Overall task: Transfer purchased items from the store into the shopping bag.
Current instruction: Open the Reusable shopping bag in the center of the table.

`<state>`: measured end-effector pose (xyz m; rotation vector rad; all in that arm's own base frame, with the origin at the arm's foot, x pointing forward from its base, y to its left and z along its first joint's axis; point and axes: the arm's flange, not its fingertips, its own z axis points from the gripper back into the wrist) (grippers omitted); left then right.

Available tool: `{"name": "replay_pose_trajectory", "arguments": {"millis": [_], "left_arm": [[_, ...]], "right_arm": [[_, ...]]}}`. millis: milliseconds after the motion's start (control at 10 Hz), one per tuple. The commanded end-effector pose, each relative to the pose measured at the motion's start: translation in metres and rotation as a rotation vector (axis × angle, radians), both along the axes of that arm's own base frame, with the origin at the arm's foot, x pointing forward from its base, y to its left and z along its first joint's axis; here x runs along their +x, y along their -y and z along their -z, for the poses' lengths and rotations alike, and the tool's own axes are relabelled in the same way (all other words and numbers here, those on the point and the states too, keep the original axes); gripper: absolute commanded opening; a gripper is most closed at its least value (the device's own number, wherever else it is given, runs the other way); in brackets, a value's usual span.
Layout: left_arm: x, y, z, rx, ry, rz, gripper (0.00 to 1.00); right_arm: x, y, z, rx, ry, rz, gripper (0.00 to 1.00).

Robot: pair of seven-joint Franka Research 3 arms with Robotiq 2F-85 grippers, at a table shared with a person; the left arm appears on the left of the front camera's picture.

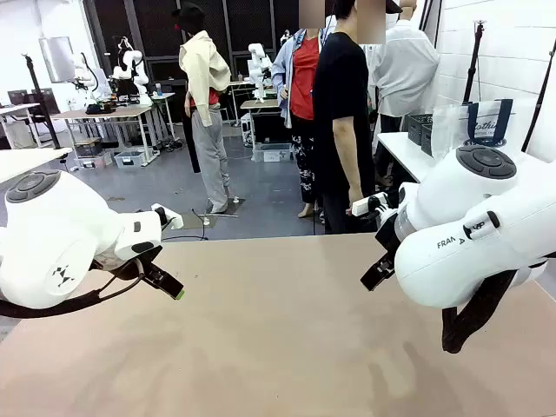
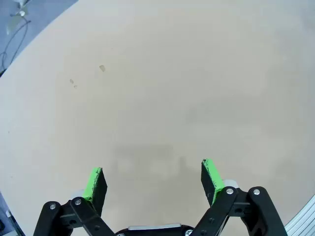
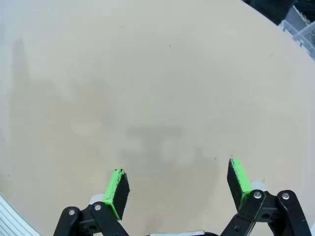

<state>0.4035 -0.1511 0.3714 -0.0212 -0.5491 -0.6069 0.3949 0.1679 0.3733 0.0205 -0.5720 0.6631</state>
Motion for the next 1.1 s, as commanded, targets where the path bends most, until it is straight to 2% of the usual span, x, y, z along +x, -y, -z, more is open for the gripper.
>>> {"name": "replay_pose_trajectory", "arguments": {"millis": [0, 1000], "left_arm": [[0.0000, 0.0000, 0.0000, 0.000, 0.000, 0.000, 1.00], [0.0000, 0.0000, 0.0000, 0.000, 0.000, 0.000, 1.00]], "right_arm": [[0.0000, 0.0000, 0.0000, 0.000, 0.000, 0.000, 1.00], [0.0000, 0.0000, 0.0000, 0.000, 0.000, 0.000, 1.00]]}}
